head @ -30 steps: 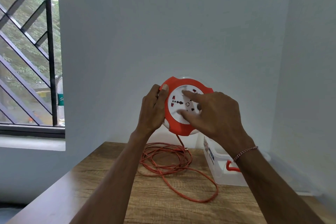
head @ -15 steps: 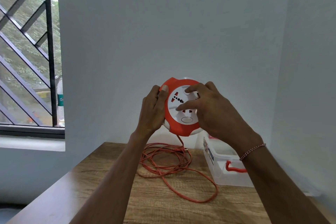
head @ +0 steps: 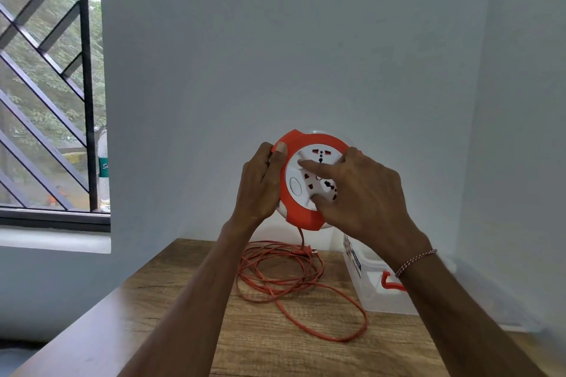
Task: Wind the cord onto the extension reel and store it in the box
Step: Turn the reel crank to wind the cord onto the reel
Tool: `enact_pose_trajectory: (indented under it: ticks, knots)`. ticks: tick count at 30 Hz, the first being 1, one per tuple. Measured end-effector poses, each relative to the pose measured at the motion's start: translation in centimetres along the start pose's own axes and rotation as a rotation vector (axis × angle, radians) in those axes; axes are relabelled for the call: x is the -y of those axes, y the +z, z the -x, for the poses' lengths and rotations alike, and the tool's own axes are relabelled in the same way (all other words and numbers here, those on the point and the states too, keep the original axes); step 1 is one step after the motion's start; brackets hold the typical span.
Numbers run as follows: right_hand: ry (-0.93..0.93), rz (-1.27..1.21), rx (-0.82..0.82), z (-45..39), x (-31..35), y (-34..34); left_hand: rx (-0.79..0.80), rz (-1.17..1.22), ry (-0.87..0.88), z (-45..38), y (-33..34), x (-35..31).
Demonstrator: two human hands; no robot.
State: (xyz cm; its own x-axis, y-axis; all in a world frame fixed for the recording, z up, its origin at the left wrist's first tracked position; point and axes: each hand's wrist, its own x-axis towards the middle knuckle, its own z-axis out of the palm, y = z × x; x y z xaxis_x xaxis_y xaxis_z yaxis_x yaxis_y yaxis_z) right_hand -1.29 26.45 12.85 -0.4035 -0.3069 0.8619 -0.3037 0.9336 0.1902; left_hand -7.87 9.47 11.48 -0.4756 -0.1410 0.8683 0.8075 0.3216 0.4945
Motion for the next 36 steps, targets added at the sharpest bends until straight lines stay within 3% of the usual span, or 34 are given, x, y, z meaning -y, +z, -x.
enact_pose_trajectory:
  ticks: [7, 14, 19, 21, 27, 31, 36]
  knots:
    - [0.127, -0.112, 0.049, -0.5, 0.5, -0.4, 0.006, -0.007, -0.012, -0.1, 0.0, 0.1]
    - [-0.027, -0.148, -0.058, -0.6, -0.4, -1.2, 0.004, 0.008, -0.003, -0.1, -0.1, 0.2]
    - [-0.136, -0.169, 0.225, -0.8, -0.3, -1.2, -0.006, -0.003, 0.022, -0.2, -0.1, 0.0]
    - [-0.134, -0.135, 0.264, -0.7, 0.2, -1.1, -0.003, 0.003, 0.032, -0.2, -0.1, -0.1]
    - [-0.125, -0.035, 0.192, -0.5, 0.5, -0.9, -0.004, -0.008, 0.031, -0.2, -0.1, 0.1]
    - [-0.092, -0.066, 0.06, 0.0, 0.1, -0.3, -0.001, -0.002, 0.023, -0.1, 0.0, 0.1]
    - [0.104, -0.081, -0.006, 0.2, 0.4, 0.3, -0.015, 0.001, 0.012, -0.1, -0.2, -0.1]
